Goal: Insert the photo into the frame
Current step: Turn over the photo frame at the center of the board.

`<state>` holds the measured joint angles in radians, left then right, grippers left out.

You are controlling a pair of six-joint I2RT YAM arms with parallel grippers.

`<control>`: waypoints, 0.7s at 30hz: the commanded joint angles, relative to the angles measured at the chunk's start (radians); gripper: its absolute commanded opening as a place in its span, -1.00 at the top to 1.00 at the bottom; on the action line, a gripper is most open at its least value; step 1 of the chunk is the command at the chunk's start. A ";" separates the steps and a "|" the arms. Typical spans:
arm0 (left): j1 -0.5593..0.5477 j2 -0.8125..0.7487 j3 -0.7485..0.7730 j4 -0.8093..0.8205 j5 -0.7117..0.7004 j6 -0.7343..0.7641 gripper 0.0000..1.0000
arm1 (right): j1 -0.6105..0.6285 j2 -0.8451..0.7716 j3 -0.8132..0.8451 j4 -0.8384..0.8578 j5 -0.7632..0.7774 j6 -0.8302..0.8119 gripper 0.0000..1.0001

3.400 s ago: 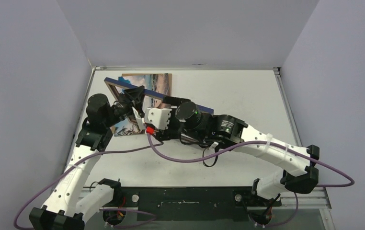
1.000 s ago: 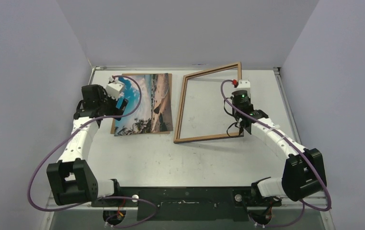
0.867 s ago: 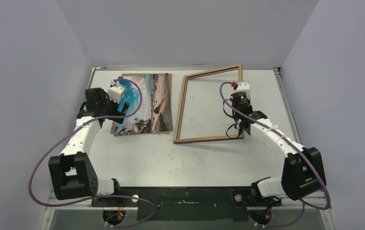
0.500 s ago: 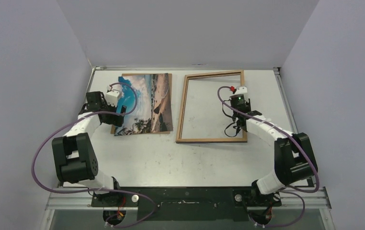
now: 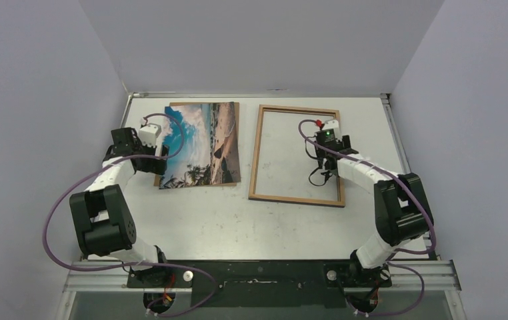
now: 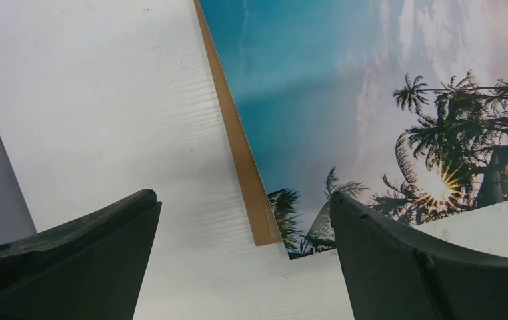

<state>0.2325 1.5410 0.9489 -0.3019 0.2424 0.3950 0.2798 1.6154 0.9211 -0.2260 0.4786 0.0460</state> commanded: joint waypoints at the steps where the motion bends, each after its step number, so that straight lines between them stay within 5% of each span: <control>1: 0.027 -0.021 0.052 0.009 0.033 -0.016 -1.00 | 0.131 -0.003 0.127 0.041 -0.074 0.098 -0.25; 7: 0.066 -0.027 0.083 -0.046 0.082 -0.054 -0.97 | 0.357 0.176 0.302 0.090 -0.234 0.251 -0.32; 21: 0.094 -0.059 0.096 -0.125 0.102 -0.051 -0.97 | 0.459 0.426 0.457 0.111 -0.373 0.394 -0.18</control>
<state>0.3168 1.5265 0.9928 -0.4076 0.3126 0.3500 0.7185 2.0445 1.3483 -0.1516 0.1371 0.3923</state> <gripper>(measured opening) 0.985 0.603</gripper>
